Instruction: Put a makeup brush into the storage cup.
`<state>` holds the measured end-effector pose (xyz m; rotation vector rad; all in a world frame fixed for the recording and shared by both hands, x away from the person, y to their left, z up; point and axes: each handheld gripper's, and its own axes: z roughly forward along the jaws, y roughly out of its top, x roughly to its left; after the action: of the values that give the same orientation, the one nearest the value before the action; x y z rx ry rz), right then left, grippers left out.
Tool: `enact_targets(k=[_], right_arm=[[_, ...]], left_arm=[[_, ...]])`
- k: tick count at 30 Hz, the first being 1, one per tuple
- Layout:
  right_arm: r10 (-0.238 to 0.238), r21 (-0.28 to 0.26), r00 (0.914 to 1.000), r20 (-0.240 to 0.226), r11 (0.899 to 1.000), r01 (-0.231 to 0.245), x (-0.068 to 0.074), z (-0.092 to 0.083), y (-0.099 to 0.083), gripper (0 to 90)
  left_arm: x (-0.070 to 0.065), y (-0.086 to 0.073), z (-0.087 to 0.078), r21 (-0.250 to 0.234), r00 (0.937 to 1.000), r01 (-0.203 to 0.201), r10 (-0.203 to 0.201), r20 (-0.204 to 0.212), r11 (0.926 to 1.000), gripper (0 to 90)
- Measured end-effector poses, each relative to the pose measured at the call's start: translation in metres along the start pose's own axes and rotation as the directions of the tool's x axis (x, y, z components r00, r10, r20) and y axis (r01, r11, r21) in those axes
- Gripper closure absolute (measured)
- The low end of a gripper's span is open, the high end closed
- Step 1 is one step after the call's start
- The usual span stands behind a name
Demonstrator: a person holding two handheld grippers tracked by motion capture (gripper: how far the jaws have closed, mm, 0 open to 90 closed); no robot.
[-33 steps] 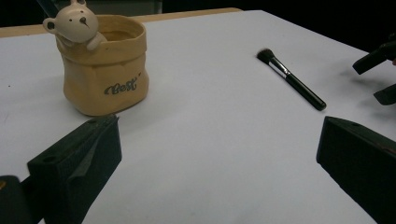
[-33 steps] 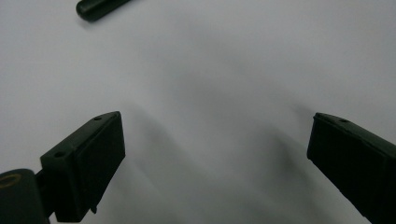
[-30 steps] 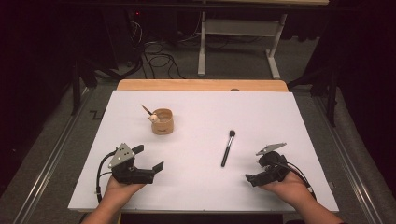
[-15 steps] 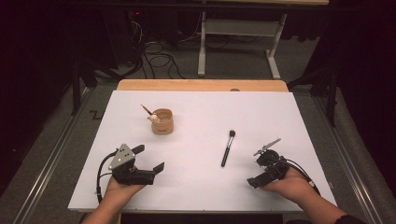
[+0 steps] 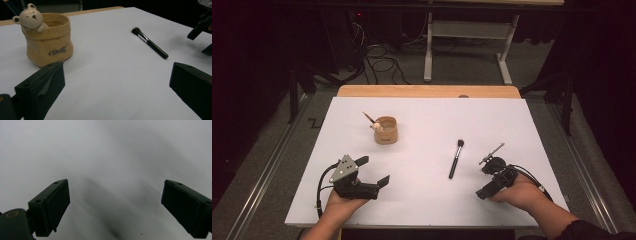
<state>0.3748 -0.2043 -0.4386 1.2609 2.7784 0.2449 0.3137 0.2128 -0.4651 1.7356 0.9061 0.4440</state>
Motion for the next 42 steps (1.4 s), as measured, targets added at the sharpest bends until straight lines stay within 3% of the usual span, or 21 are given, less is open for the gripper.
enact_targets(k=[10,18,34,42], right_arm=[[0.017,-0.021,0.9997,0.017,1.000,-0.017,0.003,0.000,0.016,10.5],[0.082,-0.044,0.9966,-0.008,0.996,-0.082,0.002,0.000,0.035,19.7],[0.050,-0.057,0.9981,-0.034,0.997,-0.052,0.006,0.004,0.065,38.8],[0.069,-0.054,0.9957,-0.063,0.996,-0.072,0.014,0.008,0.078,41.2]], left_arm=[[-0.001,0.000,0.001,0.003,0.9999,0.008,-0.008,0.006,1.0000,0.8],[0.000,0.000,0.001,0.002,0.9999,0.009,-0.009,0.010,1.0000,0.8],[0.001,0.000,0.000,-0.001,0.9999,0.008,-0.008,0.008,1.0000,0.8],[0.000,0.000,-0.001,-0.004,0.9999,0.006,-0.006,0.011,1.0000,0.8]])
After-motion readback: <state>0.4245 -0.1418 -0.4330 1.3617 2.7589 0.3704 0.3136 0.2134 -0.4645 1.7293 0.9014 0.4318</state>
